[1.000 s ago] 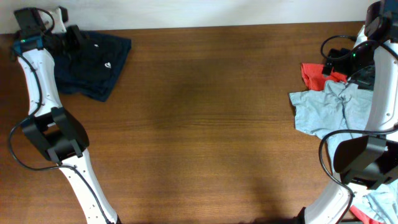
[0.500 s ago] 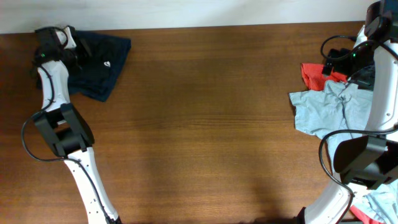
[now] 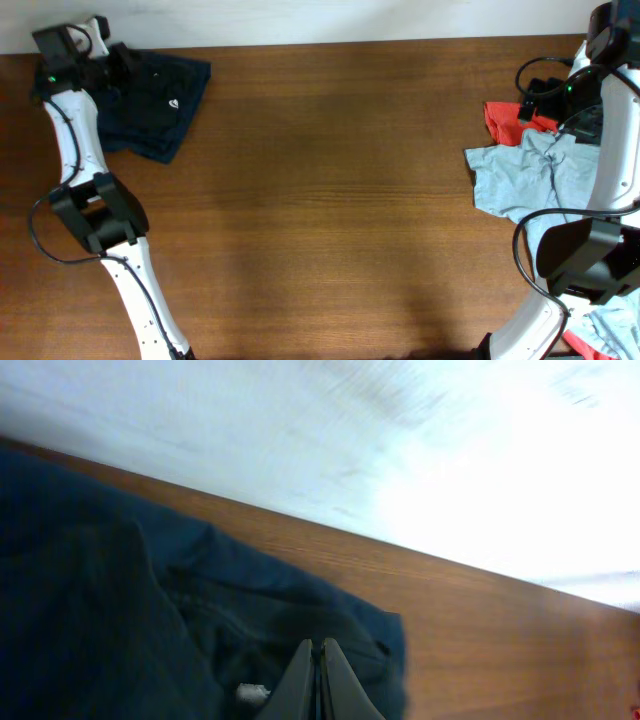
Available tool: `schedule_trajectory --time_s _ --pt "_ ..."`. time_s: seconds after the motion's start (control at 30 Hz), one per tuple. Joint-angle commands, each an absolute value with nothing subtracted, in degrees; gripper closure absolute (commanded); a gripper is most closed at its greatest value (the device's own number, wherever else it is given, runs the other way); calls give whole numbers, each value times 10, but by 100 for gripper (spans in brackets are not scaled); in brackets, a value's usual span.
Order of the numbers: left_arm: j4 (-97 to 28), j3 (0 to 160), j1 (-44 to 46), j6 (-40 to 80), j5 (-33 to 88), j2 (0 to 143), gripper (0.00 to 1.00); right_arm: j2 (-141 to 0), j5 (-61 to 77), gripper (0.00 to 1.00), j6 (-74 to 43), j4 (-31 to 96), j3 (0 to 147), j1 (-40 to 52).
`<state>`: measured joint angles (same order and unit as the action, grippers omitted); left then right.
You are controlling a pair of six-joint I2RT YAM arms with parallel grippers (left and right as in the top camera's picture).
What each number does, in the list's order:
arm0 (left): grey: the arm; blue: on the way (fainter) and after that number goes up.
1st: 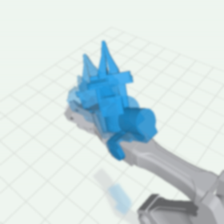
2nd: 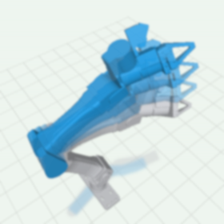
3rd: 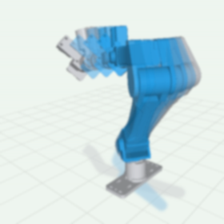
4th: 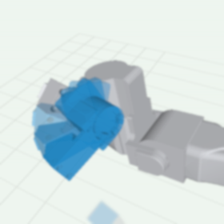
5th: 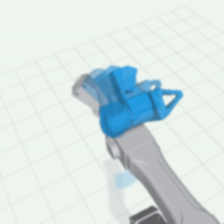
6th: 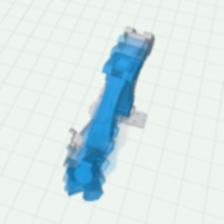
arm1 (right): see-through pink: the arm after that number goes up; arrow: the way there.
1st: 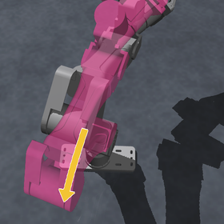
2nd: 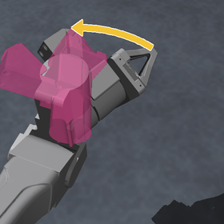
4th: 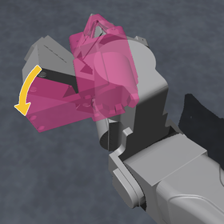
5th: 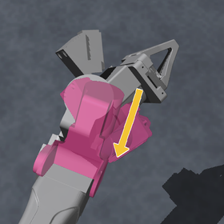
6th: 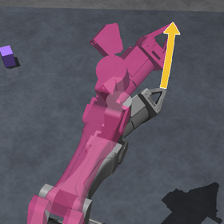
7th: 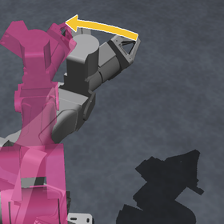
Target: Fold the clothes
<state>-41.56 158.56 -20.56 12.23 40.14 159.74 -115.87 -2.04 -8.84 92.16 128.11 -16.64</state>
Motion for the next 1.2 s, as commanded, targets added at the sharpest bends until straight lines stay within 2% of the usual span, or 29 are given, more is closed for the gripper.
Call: schedule_trajectory --time_s 0.0,0.37,0.6,0.87,1.03,1.17 --pt "-442 1610 -213 126 343 1539 95 -1157 -20 1 -91 922 1279 -165" --pt "-472 1603 -214 128 240 1626 95 -1157 -20 1 -91 922 1279 -165" --pt "-470 1603 -225 128 224 1706 96 -1157 -20 1 -91 922 1279 -165" --pt "-480 1668 -231 129 232 1640 96 -1157 -20 1 -91 922 1279 -165" --pt "-549 1704 -226 161 290 1585 96 -1157 -20 1 -91 922 1279 -165" --pt "-680 1703 -221 160 358 1575 100 -1157 -20 1 -91 922 1279 -165"
